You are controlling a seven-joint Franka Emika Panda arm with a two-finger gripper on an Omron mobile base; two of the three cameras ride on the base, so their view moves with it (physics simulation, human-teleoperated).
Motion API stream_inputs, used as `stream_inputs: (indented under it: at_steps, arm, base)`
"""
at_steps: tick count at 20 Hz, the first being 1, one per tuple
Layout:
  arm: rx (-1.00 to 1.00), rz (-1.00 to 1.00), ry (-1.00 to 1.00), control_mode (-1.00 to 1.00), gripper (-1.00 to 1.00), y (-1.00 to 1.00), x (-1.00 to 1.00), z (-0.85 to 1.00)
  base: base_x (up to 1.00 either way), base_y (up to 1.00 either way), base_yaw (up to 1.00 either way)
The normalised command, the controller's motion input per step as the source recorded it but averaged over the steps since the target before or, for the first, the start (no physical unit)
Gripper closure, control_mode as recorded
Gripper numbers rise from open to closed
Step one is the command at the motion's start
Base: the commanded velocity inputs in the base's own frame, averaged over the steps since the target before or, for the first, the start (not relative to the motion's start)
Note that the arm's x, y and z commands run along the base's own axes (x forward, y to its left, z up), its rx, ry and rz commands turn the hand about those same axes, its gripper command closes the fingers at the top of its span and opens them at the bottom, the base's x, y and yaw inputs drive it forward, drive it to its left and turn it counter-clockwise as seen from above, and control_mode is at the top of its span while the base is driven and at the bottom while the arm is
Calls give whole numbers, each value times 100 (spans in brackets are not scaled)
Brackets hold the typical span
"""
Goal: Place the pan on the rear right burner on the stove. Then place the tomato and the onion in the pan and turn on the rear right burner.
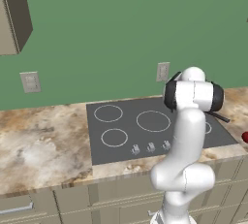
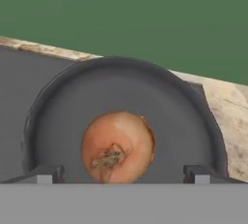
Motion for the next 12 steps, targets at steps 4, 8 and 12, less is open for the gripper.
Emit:
stream_inputs:
  at_steps: [4, 8, 12]
  arm:
    - [0, 0, 0, -100, -100, -3, -42, 23]
    - [0, -4, 0, -100, -100, -16, -76, 15]
    - [0, -7, 0, -100, -100, -17, -88, 7]
  base:
    - [0, 0, 0]
    - [0, 0, 0]
    - [0, 0, 0]
